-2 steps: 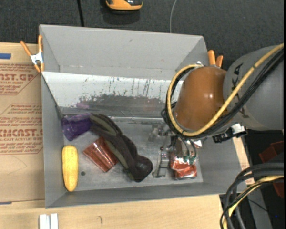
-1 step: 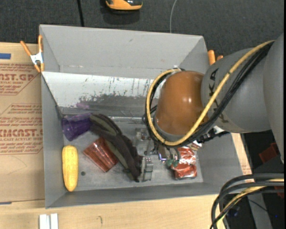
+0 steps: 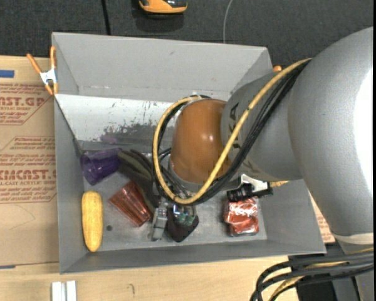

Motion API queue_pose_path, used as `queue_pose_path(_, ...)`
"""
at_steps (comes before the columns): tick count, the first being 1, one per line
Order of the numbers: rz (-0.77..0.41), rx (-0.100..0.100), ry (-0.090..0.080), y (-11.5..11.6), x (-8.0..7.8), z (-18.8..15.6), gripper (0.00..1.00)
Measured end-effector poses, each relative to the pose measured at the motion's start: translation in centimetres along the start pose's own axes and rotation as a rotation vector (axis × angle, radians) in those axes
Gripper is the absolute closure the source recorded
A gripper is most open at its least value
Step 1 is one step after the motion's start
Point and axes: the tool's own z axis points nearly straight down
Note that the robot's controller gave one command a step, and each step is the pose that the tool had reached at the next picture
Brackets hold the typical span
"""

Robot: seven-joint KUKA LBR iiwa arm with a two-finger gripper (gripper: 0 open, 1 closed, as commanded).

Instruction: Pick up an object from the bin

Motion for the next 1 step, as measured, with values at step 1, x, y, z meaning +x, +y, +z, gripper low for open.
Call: queue_pose_path(1, 0.027, 0.002, 0.001, -2.41, -0.75, 7.22, 0.00)
